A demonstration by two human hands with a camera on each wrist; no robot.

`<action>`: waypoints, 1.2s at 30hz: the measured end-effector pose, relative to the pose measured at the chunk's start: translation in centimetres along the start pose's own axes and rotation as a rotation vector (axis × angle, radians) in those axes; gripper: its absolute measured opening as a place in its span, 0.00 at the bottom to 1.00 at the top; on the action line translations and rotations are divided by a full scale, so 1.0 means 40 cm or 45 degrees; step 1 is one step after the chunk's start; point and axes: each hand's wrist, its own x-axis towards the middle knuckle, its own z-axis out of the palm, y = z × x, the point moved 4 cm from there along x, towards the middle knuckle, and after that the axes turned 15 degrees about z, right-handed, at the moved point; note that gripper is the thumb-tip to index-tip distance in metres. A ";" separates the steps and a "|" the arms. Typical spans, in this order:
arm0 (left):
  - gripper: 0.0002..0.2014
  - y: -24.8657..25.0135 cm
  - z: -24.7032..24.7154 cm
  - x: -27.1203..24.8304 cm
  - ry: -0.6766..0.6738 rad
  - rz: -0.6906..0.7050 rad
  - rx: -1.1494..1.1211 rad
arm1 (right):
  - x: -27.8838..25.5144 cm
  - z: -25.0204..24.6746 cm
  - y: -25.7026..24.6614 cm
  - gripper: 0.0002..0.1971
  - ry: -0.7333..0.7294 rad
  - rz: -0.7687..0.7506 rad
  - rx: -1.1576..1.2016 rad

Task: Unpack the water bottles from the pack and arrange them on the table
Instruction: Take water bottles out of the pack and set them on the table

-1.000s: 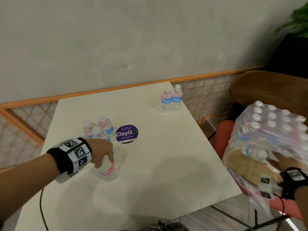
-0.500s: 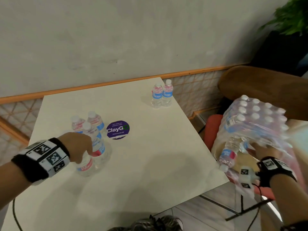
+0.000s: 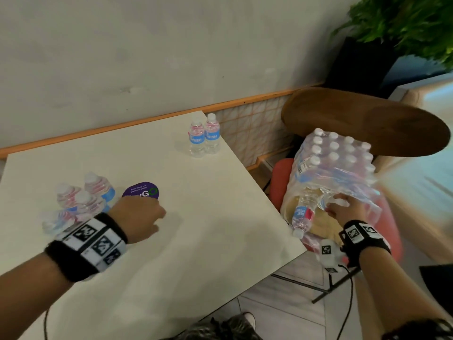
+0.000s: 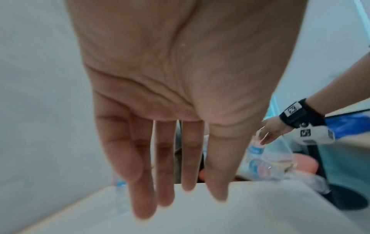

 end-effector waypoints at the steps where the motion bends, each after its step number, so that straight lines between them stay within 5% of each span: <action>1: 0.19 0.037 -0.021 0.046 0.044 0.061 -0.062 | -0.007 -0.004 -0.003 0.14 0.003 -0.005 -0.013; 11: 0.23 0.448 -0.150 0.514 0.175 0.606 -0.222 | -0.008 -0.031 0.004 0.13 -0.002 0.039 -0.092; 18: 0.26 0.611 -0.108 0.667 -0.041 0.752 -0.227 | 0.050 -0.035 0.030 0.16 0.060 0.043 -0.182; 22: 0.23 0.637 -0.105 0.706 0.023 0.699 -0.281 | 0.110 -0.031 0.058 0.18 0.033 -0.011 -0.188; 29: 0.15 0.605 -0.119 0.719 0.159 0.576 -0.276 | 0.025 -0.052 0.006 0.14 0.009 -0.002 -0.203; 36: 0.08 0.427 -0.225 0.622 0.657 0.409 -0.701 | -0.018 -0.057 -0.017 0.11 -0.116 0.104 -0.102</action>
